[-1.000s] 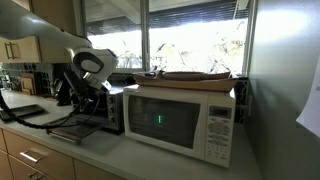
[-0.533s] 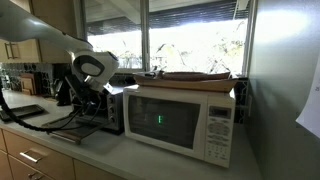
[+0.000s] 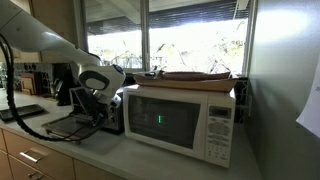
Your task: Open the oven door, then remove the blue bowl from the oven and close the oven
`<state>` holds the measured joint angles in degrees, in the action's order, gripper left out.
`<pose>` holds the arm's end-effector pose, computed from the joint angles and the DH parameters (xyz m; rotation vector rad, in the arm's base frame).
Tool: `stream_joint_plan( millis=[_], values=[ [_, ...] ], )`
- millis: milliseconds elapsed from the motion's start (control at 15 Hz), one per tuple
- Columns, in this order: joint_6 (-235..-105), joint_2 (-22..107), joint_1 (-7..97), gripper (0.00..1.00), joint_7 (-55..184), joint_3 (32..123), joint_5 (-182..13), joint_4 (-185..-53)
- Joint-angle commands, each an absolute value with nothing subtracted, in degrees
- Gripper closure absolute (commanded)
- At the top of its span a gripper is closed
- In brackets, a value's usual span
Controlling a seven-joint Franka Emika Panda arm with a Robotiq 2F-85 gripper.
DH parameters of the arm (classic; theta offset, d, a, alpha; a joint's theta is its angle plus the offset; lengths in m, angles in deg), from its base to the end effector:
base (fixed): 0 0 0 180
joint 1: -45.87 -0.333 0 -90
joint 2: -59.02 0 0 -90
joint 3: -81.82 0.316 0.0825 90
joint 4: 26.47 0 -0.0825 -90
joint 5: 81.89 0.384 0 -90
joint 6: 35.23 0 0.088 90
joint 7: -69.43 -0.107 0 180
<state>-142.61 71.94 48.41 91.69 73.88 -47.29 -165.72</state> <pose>0.4251 -0.0348 0.3799 -2.4946 0.0887 0.1989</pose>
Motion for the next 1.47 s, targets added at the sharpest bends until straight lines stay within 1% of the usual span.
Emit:
stream_joint_plan(
  millis=[0,667,1400],
  values=[
    [-143.71,69.58,49.01,0.0,97.06,72.45,-43.26,-167.91],
    [-140.51,64.54,51.25,0.0,103.6,71.78,-35.96,-170.49],
    [-120.33,66.38,57.99,0.0,102.57,66.58,-18.66,-170.14]
  ],
)
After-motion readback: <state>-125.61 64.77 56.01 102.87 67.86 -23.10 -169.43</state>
